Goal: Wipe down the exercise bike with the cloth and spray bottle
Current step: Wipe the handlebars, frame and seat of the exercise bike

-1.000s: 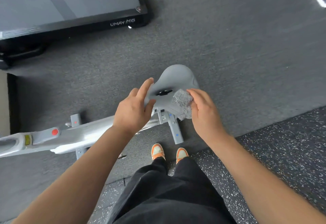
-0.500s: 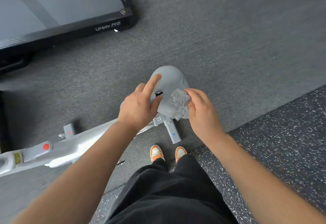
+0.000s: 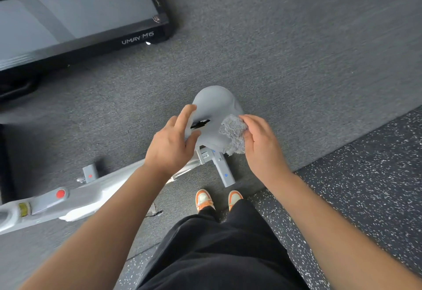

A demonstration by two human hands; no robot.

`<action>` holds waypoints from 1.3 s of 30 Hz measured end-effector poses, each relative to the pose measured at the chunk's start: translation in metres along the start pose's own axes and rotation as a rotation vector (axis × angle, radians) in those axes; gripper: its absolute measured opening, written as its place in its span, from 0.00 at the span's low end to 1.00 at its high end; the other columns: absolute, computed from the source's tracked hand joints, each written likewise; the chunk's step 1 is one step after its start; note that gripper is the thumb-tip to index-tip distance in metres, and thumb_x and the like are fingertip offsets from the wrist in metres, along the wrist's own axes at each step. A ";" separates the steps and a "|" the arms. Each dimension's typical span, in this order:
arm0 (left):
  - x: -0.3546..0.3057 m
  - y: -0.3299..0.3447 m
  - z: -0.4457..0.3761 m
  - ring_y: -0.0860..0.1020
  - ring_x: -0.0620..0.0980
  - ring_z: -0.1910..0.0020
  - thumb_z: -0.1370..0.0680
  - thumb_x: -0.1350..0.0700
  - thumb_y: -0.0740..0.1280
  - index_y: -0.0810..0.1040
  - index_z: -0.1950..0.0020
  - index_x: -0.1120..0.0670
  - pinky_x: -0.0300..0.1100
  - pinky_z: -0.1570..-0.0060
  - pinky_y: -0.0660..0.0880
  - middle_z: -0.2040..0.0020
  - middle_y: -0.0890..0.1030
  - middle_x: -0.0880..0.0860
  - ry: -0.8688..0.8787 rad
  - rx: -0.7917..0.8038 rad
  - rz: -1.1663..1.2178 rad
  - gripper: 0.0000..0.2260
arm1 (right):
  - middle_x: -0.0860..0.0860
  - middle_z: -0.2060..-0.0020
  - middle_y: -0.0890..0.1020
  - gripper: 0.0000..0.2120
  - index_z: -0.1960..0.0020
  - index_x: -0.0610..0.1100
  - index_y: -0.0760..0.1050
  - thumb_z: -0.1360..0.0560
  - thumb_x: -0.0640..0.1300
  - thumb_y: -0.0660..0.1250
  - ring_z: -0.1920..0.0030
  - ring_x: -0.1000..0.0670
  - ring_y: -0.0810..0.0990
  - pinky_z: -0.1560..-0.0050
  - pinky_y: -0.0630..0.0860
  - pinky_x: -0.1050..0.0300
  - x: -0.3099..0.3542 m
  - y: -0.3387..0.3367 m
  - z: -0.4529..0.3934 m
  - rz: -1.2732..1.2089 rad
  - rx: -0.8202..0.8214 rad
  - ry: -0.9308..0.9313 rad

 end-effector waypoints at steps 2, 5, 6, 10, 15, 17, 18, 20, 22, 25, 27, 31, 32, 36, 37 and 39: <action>0.005 -0.002 0.003 0.78 0.58 0.63 0.20 0.46 0.62 0.59 0.28 0.42 0.49 0.58 0.74 0.45 0.76 0.54 -0.030 0.001 0.014 0.22 | 0.49 0.34 0.71 0.18 0.30 0.43 0.69 0.20 0.38 0.57 0.37 0.50 0.72 0.38 0.65 0.65 -0.001 0.001 0.000 0.005 0.002 -0.001; 0.014 -0.004 0.012 0.78 0.60 0.61 0.20 0.47 0.62 0.58 0.27 0.42 0.50 0.57 0.74 0.43 0.76 0.55 -0.062 -0.024 -0.005 0.24 | 0.49 0.34 0.71 0.18 0.30 0.42 0.69 0.20 0.37 0.57 0.36 0.50 0.72 0.38 0.64 0.66 0.000 0.001 -0.001 0.012 0.005 -0.008; 0.018 -0.005 0.015 0.78 0.60 0.59 0.20 0.47 0.63 0.58 0.26 0.43 0.50 0.57 0.73 0.42 0.76 0.56 -0.068 -0.037 -0.014 0.24 | 0.49 0.34 0.71 0.18 0.30 0.42 0.69 0.20 0.37 0.57 0.37 0.50 0.72 0.38 0.64 0.66 0.000 0.001 -0.001 0.011 0.007 -0.009; 0.031 -0.009 0.027 0.78 0.61 0.59 0.20 0.48 0.63 0.59 0.27 0.43 0.46 0.58 0.68 0.42 0.77 0.57 -0.123 -0.034 -0.023 0.23 | 0.49 0.34 0.72 0.18 0.30 0.42 0.69 0.20 0.38 0.56 0.36 0.50 0.71 0.35 0.67 0.61 0.003 0.003 -0.002 0.012 0.011 -0.022; 0.042 -0.009 0.032 0.78 0.61 0.58 0.21 0.47 0.63 0.59 0.27 0.42 0.47 0.58 0.69 0.43 0.77 0.57 -0.147 -0.030 -0.037 0.24 | 0.48 0.34 0.72 0.18 0.31 0.41 0.69 0.19 0.37 0.57 0.36 0.54 0.70 0.37 0.60 0.74 0.006 0.004 -0.005 -0.015 0.010 -0.017; 0.043 -0.010 0.033 0.78 0.61 0.57 0.21 0.47 0.63 0.58 0.26 0.42 0.48 0.57 0.70 0.43 0.77 0.56 -0.158 -0.051 -0.017 0.25 | 0.48 0.34 0.71 0.18 0.30 0.42 0.69 0.19 0.38 0.56 0.38 0.59 0.67 0.42 0.56 0.83 0.005 0.000 -0.008 -0.042 -0.008 0.022; 0.043 -0.011 0.034 0.78 0.60 0.57 0.21 0.47 0.63 0.58 0.26 0.42 0.47 0.57 0.70 0.43 0.77 0.56 -0.154 -0.060 -0.010 0.25 | 0.48 0.34 0.71 0.18 0.30 0.42 0.69 0.19 0.39 0.56 0.39 0.61 0.66 0.44 0.55 0.84 0.004 -0.003 -0.010 -0.049 -0.029 0.044; 0.042 -0.011 0.035 0.78 0.60 0.57 0.21 0.47 0.63 0.58 0.25 0.42 0.45 0.58 0.68 0.42 0.77 0.56 -0.138 -0.067 -0.011 0.26 | 0.48 0.34 0.71 0.17 0.30 0.42 0.68 0.19 0.40 0.55 0.40 0.60 0.66 0.43 0.56 0.81 0.002 -0.010 -0.016 -0.049 -0.078 0.085; 0.042 -0.011 0.035 0.78 0.61 0.55 0.21 0.47 0.63 0.58 0.26 0.42 0.45 0.58 0.69 0.41 0.77 0.56 -0.135 -0.066 -0.003 0.25 | 0.48 0.34 0.71 0.17 0.31 0.42 0.69 0.18 0.43 0.54 0.37 0.55 0.69 0.38 0.60 0.69 0.000 -0.010 -0.023 -0.027 -0.085 0.116; 0.044 -0.009 0.037 0.78 0.60 0.56 0.21 0.46 0.63 0.58 0.26 0.41 0.45 0.58 0.69 0.40 0.76 0.55 -0.138 -0.064 0.007 0.25 | 0.45 0.34 0.71 0.19 0.32 0.40 0.70 0.17 0.48 0.52 0.36 0.46 0.70 0.36 0.65 0.56 -0.007 0.007 -0.033 0.061 0.023 0.139; 0.045 -0.010 0.039 0.78 0.60 0.55 0.21 0.46 0.63 0.58 0.26 0.41 0.45 0.58 0.70 0.40 0.77 0.55 -0.139 -0.063 0.004 0.25 | 0.43 0.34 0.72 0.19 0.34 0.39 0.71 0.17 0.49 0.53 0.34 0.44 0.69 0.34 0.65 0.51 -0.012 0.021 -0.035 0.108 0.079 0.115; 0.044 -0.011 0.040 0.78 0.59 0.56 0.21 0.46 0.63 0.59 0.26 0.41 0.44 0.57 0.69 0.40 0.77 0.55 -0.141 -0.067 0.010 0.25 | 0.44 0.35 0.75 0.19 0.38 0.42 0.75 0.19 0.53 0.56 0.35 0.42 0.70 0.35 0.67 0.49 -0.020 0.030 -0.039 0.166 0.058 0.095; 0.045 -0.011 0.040 0.78 0.59 0.58 0.21 0.46 0.64 0.59 0.25 0.42 0.44 0.58 0.68 0.41 0.77 0.55 -0.140 -0.068 0.010 0.25 | 0.43 0.33 0.73 0.20 0.37 0.42 0.75 0.19 0.54 0.56 0.33 0.41 0.69 0.34 0.67 0.48 -0.021 0.033 -0.038 0.169 0.056 0.114; 0.049 -0.011 0.039 0.78 0.60 0.56 0.21 0.47 0.64 0.59 0.25 0.42 0.43 0.58 0.67 0.40 0.77 0.55 -0.137 -0.070 0.010 0.25 | 0.37 0.24 0.54 0.28 0.25 0.39 0.58 0.19 0.54 0.55 0.24 0.36 0.53 0.25 0.53 0.42 -0.019 0.057 -0.026 0.264 0.102 0.093; 0.050 -0.011 0.039 0.78 0.60 0.56 0.21 0.47 0.64 0.59 0.25 0.42 0.44 0.58 0.68 0.40 0.77 0.55 -0.139 -0.071 0.011 0.25 | 0.36 0.24 0.51 0.30 0.24 0.39 0.54 0.19 0.55 0.54 0.24 0.34 0.50 0.26 0.50 0.42 -0.020 0.063 -0.023 0.306 0.119 0.083; 0.051 -0.012 0.038 0.78 0.60 0.55 0.21 0.47 0.64 0.59 0.25 0.42 0.44 0.58 0.69 0.41 0.77 0.55 -0.138 -0.074 0.013 0.26 | 0.34 0.24 0.48 0.31 0.23 0.39 0.51 0.19 0.54 0.53 0.24 0.32 0.47 0.26 0.47 0.41 -0.023 0.071 -0.030 0.341 0.123 0.103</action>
Point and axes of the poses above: each hand's wrist, its own z-axis away from the middle knuckle, its own y-axis out of the palm, x = y × z, the point moved 2 cm from there along -z, towards the middle knuckle
